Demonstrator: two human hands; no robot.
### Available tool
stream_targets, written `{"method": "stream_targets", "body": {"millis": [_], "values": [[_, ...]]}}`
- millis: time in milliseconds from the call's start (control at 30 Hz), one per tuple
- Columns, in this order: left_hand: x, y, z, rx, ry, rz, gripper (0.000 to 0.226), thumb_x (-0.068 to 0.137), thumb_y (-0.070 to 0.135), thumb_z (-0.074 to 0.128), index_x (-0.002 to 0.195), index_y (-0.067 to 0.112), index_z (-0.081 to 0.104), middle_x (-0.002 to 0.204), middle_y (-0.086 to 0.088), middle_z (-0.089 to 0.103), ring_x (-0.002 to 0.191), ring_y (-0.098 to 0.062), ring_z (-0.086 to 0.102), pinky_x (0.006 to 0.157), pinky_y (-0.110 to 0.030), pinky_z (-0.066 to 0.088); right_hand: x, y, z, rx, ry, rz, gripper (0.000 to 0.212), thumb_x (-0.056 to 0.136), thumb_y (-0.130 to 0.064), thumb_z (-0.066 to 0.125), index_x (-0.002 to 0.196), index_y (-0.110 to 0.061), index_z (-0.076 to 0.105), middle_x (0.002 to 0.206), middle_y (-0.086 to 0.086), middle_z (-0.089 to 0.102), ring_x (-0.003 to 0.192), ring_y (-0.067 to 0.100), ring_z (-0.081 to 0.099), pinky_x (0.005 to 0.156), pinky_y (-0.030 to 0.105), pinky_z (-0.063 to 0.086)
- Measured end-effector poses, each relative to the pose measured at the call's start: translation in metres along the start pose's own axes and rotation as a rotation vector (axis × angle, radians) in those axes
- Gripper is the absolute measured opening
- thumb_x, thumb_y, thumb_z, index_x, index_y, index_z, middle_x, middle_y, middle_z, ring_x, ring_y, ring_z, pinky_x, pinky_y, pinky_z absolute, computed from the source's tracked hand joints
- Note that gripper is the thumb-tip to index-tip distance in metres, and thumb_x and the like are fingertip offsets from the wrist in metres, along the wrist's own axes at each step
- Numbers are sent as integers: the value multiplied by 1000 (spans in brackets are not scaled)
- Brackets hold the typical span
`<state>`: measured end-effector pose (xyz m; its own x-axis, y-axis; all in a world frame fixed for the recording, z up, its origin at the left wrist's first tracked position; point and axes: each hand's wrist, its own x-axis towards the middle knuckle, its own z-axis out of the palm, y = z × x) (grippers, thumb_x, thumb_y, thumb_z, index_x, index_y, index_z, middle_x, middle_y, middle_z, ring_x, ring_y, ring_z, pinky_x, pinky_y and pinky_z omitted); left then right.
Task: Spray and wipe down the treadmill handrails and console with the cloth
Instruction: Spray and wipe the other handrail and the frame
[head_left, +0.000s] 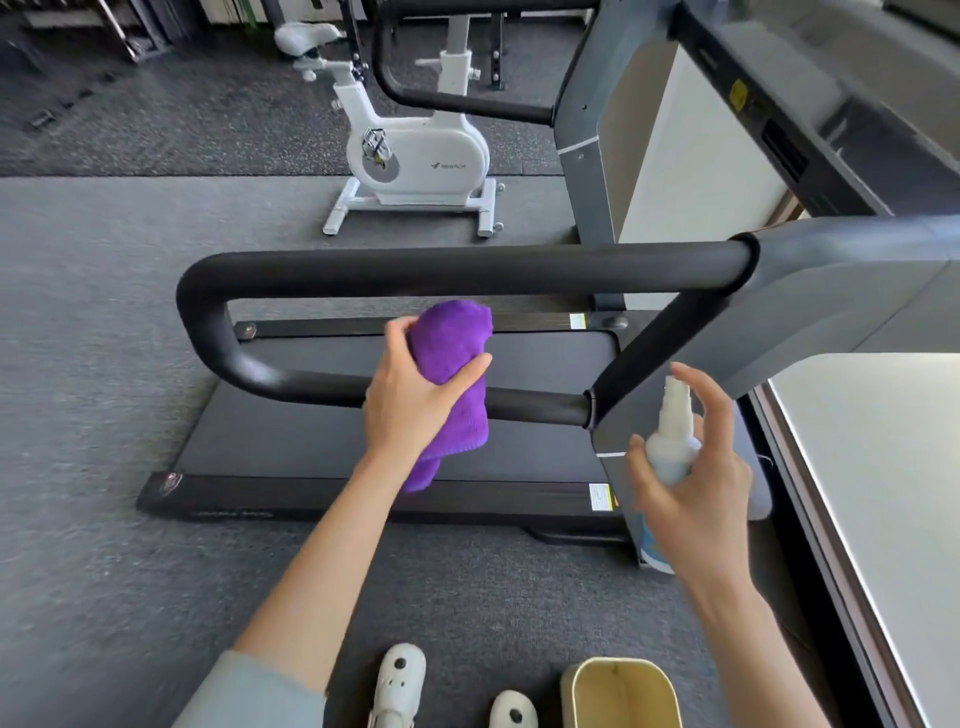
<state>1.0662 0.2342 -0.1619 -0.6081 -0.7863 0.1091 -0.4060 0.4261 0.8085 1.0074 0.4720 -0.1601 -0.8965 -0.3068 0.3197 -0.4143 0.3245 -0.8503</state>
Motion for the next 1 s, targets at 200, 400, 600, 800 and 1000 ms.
{"method": "stream_targets", "body": {"millis": [200, 400, 600, 800, 1000], "values": [[25, -14, 72, 782, -147, 321, 80, 70, 88, 42, 121, 28, 56, 99, -4, 63, 92, -29, 60, 79, -38, 42, -6, 9, -2, -8, -1, 25, 66, 85, 2, 66, 131, -38, 42, 82, -18, 48, 56, 10, 48, 56, 12, 38], [31, -14, 86, 889, -141, 438, 96, 68, 92, 13, 121, 29, 60, 99, -5, 65, 90, -29, 61, 76, -36, 42, -10, 14, 1, -18, -1, 64, 67, 85, -1, 67, 132, -40, 41, 86, -9, 54, 59, 5, 48, 57, 10, 38], [15, 15, 125, 860, -237, 526, 80, 84, 78, 13, 118, 27, 64, 98, -7, 66, 86, -29, 60, 72, -35, 42, -12, 9, 7, -19, 4, 40, 67, 84, 2, 67, 132, -38, 42, 83, -24, 53, 58, 7, 48, 58, 14, 38], [12, -27, 100, 770, -242, 898, 53, 71, 60, 71, 112, 26, 68, 98, -12, 59, 82, -31, 59, 72, -42, 47, -19, 6, 8, -31, -2, 53, 65, 86, -1, 68, 132, -39, 42, 78, -18, 54, 54, 8, 49, 55, 12, 38], [5, -60, 64, 775, -105, 865, 65, 56, 34, 92, 116, 28, 68, 115, -15, 59, 99, -37, 59, 86, -50, 47, -15, 6, 3, -21, 16, 62, 67, 86, -1, 67, 132, -42, 41, 75, -13, 52, 55, 12, 48, 55, 18, 41]]}}
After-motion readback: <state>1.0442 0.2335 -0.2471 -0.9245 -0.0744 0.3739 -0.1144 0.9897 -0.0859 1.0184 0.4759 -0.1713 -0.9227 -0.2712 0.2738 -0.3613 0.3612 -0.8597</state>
